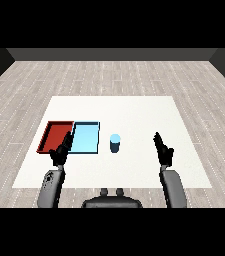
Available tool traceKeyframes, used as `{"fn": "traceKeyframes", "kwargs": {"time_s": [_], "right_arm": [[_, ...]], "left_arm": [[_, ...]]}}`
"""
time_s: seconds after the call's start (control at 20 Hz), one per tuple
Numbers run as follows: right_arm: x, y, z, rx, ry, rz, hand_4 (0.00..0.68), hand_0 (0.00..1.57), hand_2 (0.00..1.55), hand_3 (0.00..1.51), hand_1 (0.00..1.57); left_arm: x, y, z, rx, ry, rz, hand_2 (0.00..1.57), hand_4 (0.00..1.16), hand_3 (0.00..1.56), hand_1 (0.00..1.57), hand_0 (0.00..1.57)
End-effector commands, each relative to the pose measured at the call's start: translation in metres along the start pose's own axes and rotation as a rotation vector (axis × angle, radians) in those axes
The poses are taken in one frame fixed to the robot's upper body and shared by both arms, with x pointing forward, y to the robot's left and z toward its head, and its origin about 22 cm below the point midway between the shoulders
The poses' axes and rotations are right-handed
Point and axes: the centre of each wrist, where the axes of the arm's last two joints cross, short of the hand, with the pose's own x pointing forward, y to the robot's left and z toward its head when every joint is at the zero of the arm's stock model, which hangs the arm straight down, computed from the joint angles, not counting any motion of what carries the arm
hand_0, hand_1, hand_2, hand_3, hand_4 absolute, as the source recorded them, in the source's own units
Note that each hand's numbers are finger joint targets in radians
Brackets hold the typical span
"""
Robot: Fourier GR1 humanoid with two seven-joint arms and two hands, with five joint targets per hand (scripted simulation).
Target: Pick the blue can and put it in the blue box
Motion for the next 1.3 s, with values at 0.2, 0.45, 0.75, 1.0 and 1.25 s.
{"fn": "traceKeyframes", "kwargs": {"time_s": [0.2, 0.45, 0.75, 1.0, 1.25], "right_arm": [[0.017, 0.058, -0.02, 0.027, -0.045, -0.008, 0.0, 0.0, 0.0, 0.0, 0.0], [0.035, 0.073, -0.025, 0.13, -0.331, -0.258, 0.0, 0.0, 0.0, 0.0, 0.0], [0.03, 0.072, -0.013, 0.157, -0.337, -0.248, 0.0, 0.0, 0.0, 0.0, 0.0], [0.017, 0.059, -0.02, 0.142, -0.329, -0.245, 0.0, 0.0, 0.0, 0.0, 0.0], [0.021, 0.078, -0.031, 0.114, -0.32, -0.23, 0.0, 0.0, 0.0, 0.0, 0.0]], "left_arm": [[-0.005, -0.008, -0.001, -0.008, 0.03, -0.017, 0.0, 0.0, 0.0, 0.0, 0.0], [0.018, -0.016, -0.014, 0.024, -0.402, 0.154, 0.0, 0.0, 0.0, 0.0, 0.0], [-0.004, -0.003, 0.0, 0.019, -0.446, 0.156, 0.0, 0.0, 0.0, 0.0, 0.0], [-0.007, 0.007, -0.001, 0.023, -0.447, 0.192, 0.0, 0.0, 0.0, 0.0, 0.0], [-0.01, -0.008, 0.006, 0.036, -0.421, 0.175, 0.0, 0.0, 0.0, 0.0, 0.0]]}}
